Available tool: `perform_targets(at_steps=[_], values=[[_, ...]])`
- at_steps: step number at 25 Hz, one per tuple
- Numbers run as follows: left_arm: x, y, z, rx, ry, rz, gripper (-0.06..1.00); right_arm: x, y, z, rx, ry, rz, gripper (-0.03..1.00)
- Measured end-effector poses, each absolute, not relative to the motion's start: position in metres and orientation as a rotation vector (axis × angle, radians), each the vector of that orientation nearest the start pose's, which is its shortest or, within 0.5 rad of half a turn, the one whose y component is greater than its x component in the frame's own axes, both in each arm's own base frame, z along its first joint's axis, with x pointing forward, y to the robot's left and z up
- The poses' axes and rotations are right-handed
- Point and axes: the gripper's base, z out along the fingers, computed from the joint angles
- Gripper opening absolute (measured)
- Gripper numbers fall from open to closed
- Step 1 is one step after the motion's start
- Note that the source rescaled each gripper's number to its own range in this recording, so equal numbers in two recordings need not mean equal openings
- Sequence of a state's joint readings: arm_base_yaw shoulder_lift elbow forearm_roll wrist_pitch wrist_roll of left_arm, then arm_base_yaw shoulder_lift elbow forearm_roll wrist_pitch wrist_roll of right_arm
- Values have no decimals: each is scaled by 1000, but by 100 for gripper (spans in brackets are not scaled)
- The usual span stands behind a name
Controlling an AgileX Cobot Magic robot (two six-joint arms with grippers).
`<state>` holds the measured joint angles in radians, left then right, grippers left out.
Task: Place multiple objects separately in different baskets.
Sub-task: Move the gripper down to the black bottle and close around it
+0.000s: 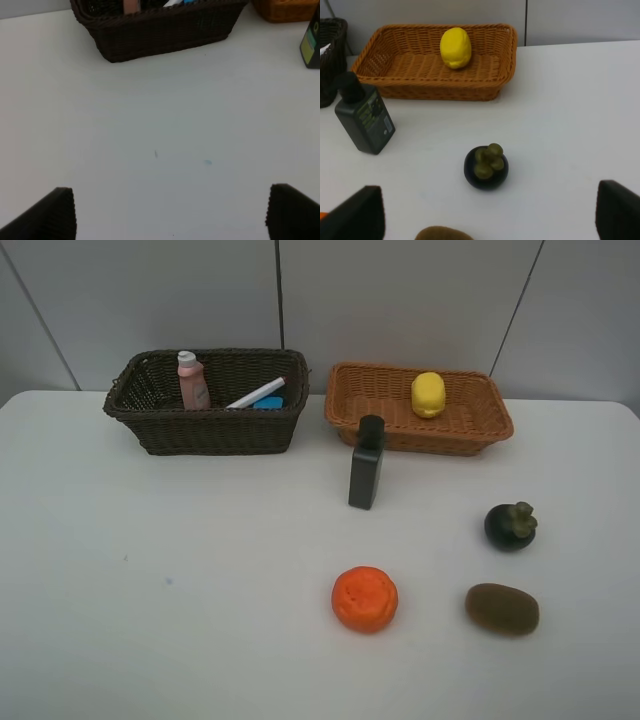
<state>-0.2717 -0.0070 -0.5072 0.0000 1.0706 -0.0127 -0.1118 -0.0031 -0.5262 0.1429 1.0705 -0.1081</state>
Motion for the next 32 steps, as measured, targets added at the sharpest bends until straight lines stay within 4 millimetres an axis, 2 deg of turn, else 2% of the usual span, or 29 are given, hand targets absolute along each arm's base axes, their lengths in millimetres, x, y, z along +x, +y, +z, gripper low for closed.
perform_targets(at_steps=[9, 13, 16, 20, 23, 26, 29, 32], values=[[-7, 1, 278, 121, 2037, -82, 100, -8, 12, 284, 10, 2019, 39, 100], [-7, 1, 278, 118, 2038, -80, 100, 13, 6, 289, 120, 2105, 52, 100], [-7, 1, 278, 118, 2037, -79, 100, 47, 1, 296, 213, 2212, 73, 100], [-7, 1, 278, 118, 2037, -79, 100, 109, -7, 297, 299, 2445, 88, 100], [-7, 1, 278, 118, 2036, -79, 100, 162, -13, 292, 334, 2639, 92, 100], [-7, 1, 278, 118, 2036, -79, 100, 213, -17, 276, 374, 2860, 124, 100], [-7, 1, 279, 119, 2036, -79, 100, 248, -14, 269, 426, 2970, 234, 100], [-7, 1, 279, 118, 2035, -79, 100, 273, -2, 271, 398, 2981, 362, 100]])
